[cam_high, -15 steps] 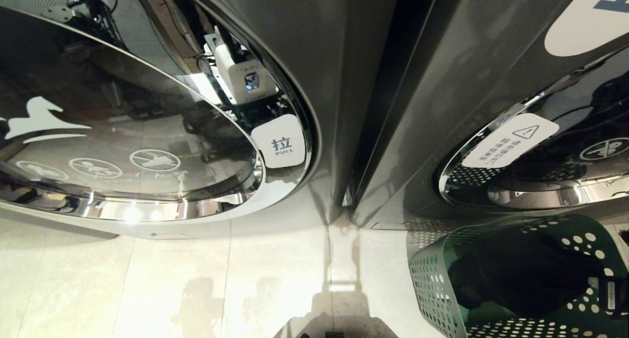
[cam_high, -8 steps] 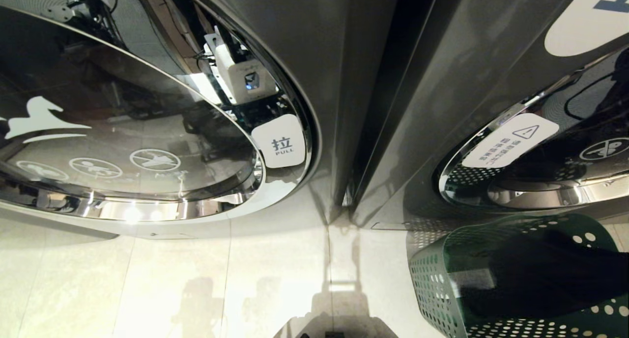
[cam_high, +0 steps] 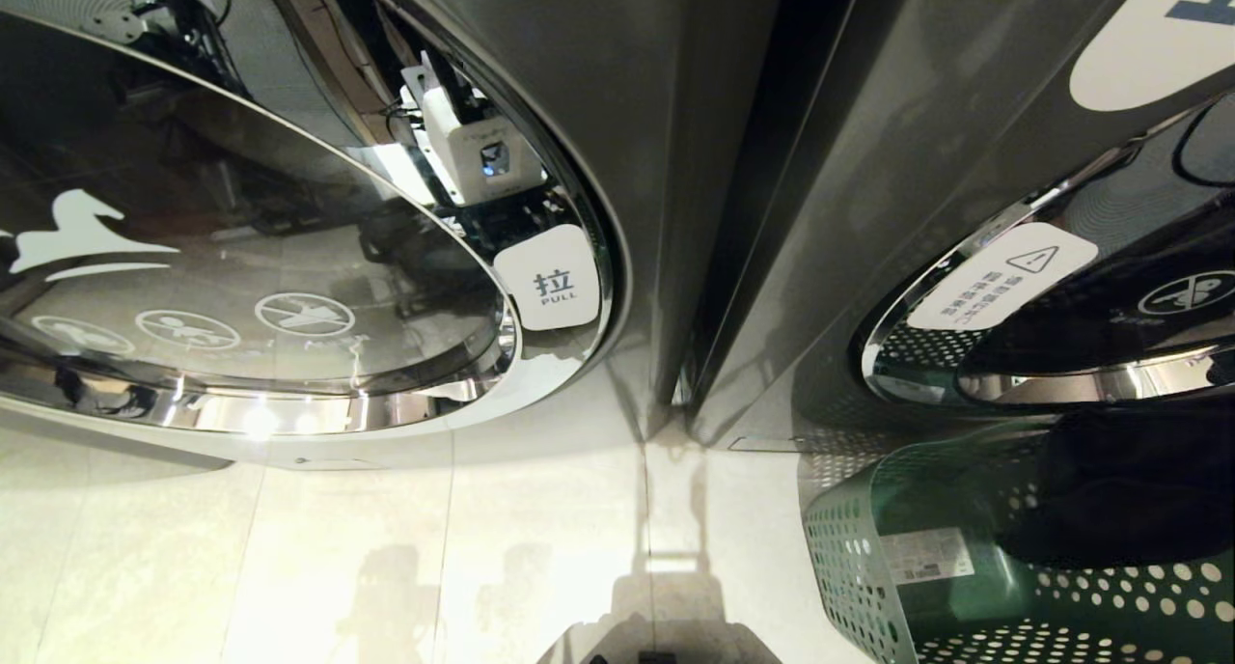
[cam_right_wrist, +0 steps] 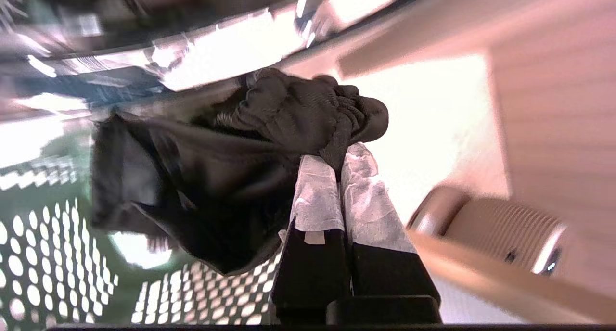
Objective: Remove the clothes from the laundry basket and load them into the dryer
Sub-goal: Take the clothes out of the basket, then put the clothes in the dryer
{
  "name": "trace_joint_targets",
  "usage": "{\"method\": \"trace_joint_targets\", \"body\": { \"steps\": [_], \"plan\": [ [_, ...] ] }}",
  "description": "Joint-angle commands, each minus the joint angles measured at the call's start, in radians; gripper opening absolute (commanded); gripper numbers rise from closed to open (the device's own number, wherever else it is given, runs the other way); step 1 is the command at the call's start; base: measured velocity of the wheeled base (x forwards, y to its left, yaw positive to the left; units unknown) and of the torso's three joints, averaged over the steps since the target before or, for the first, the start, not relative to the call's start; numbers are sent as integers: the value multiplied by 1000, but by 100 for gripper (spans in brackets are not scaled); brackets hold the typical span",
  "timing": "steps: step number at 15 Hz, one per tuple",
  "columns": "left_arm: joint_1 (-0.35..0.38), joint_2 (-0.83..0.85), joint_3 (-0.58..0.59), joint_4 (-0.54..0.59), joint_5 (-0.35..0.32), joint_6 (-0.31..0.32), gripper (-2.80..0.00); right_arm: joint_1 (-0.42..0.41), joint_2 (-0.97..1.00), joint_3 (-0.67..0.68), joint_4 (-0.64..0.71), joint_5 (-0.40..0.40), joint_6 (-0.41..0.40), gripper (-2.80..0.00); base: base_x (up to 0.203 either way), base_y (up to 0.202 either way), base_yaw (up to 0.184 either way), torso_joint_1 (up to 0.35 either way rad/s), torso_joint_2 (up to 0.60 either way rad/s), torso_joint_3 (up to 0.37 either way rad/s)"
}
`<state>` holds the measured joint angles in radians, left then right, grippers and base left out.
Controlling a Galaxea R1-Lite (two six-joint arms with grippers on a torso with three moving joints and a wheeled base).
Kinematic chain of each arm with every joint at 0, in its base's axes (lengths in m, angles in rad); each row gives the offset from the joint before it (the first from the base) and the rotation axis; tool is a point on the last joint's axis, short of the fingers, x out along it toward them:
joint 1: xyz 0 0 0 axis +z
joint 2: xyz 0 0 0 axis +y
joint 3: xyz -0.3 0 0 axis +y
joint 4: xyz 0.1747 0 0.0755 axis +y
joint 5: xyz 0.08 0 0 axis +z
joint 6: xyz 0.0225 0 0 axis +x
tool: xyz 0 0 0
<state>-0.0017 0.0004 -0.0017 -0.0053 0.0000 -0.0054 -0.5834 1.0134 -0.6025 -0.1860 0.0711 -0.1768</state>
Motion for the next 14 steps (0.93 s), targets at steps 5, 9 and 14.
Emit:
{"method": "trace_joint_targets", "body": {
  "steps": [5, 9, 14],
  "plan": [
    [0, 0, 0, -1, 0, -1, -280, 2, -278, -148, 368, -1, 54, -280, 0, 0, 0, 0, 0, 0],
    [0, 0, 0, -1, 0, -1, -280, 110, -328, -199, 482, -44, 160, -280, 0, 0, 0, 0, 0, 0],
    [0, 0, 0, -1, 0, -1, -280, 408, -386, -98, 430, -223, 188, -280, 0, 0, 0, 0, 0, 0]
  ]
}}
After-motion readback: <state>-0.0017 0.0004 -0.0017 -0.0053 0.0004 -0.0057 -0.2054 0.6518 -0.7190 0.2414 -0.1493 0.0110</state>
